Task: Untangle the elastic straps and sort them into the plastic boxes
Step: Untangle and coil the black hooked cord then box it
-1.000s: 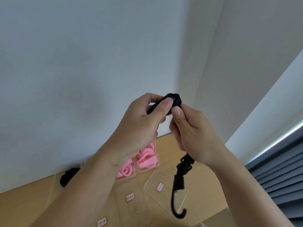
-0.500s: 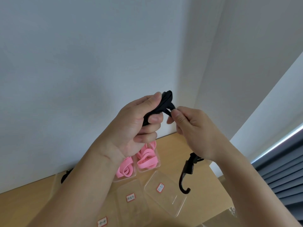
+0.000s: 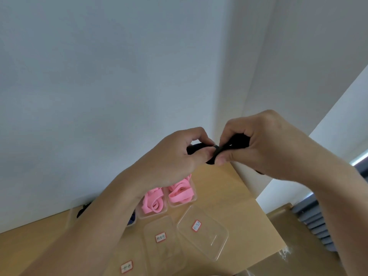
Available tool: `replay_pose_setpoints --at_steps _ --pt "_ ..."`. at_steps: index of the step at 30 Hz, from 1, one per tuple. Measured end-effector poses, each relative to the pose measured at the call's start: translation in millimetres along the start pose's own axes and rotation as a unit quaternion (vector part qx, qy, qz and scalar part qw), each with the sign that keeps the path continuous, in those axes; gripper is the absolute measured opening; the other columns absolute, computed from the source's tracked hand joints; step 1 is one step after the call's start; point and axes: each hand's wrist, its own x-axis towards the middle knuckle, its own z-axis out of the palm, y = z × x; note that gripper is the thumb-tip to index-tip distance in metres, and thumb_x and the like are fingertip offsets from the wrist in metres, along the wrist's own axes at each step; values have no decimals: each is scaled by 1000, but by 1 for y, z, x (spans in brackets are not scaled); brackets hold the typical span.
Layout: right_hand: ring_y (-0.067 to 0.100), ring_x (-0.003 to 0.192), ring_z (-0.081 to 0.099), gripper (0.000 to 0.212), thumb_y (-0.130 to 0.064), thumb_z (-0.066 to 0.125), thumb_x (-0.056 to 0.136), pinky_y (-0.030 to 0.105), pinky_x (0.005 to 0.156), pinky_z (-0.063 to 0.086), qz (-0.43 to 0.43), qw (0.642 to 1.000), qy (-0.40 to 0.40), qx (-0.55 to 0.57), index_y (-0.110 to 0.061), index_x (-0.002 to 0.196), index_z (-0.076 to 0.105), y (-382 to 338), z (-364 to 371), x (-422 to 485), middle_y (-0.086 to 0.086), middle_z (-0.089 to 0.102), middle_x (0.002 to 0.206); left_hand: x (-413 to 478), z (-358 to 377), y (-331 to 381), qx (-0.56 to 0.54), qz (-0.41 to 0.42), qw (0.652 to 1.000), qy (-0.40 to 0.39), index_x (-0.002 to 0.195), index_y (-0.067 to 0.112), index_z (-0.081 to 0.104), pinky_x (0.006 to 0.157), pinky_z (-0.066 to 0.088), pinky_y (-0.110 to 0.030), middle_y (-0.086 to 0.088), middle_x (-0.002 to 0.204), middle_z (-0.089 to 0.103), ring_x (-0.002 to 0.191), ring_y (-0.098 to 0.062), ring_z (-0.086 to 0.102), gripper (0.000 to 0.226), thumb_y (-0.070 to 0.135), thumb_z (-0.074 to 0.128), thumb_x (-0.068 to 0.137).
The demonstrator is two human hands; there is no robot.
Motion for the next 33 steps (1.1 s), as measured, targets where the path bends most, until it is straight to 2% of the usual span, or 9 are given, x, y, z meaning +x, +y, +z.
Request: replay_pose_setpoints --at_steps 2,5,9,12,15,21,25,27,33 --pt "5 50 54 19 -37 89 68 13 48 37 -19 997 -29 75 -27 73 73 3 -11 5 -12 62 58 -4 -3 5 -43 22 998 -51 92 39 67 47 30 -20 -5 60 46 47 -12 33 11 47 60 95" --pt "3 52 55 18 -29 86 73 11 52 40 -67 973 -60 212 -17 76 73 10 -19 17 -6 66 62 -6 -6 12 -105 55 991 -66 90 30 67 42 26 -12 9 54 37 41 -5 29 15 42 59 95" --pt "14 47 35 34 -45 88 69 21 45 32 -78 914 -83 389 -15 75 72 24 -5 25 25 47 61 -9 -7 18 -142 74 985 -60 88 13 61 42 23 -11 3 57 27 41 -7 22 27 37 53 98" --pt "14 49 32 34 -49 88 67 19 45 31 -73 881 -84 460 -20 76 73 31 8 25 13 51 61 -10 -5 20 -213 72 971 -79 74 18 56 41 25 -10 7 56 30 40 -2 26 31 30 48 101" --pt "13 50 33 34 -49 87 69 18 46 31 -69 871 -87 479 -19 77 73 35 14 26 2 56 63 -10 -5 17 -247 48 963 -100 69 22 52 39 19 -14 8 55 33 39 -1 26 33 30 47 101" --pt "9 49 38 32 -48 86 71 16 47 33 -76 877 -93 466 -20 76 72 38 10 32 -5 57 60 -7 -6 13 -254 13 960 -116 83 -3 44 40 19 -14 7 54 32 39 -3 26 52 46 53 100" --pt "10 47 42 33 -51 85 70 18 45 35 -72 876 -110 465 -21 75 72 42 8 37 -2 56 57 -7 -6 20 -242 27 961 -129 71 31 67 41 16 -17 8 56 28 44 -10 20 34 50 58 98" --pt "9 43 45 36 -55 84 69 18 43 39 -72 870 -104 477 -22 72 70 43 14 38 0 55 56 -7 -6 23 -240 38 960 -139 75 33 70 42 15 -19 5 57 26 46 -15 16 29 52 59 94" --pt "13 34 39 55 -66 61 86 19 41 31 5 829 20 559 -19 59 52 25 71 39 1 43 43 -1 -2 21 -255 11 962 -94 88 4 66 40 17 -18 12 45 42 39 -10 18 52 54 56 99"
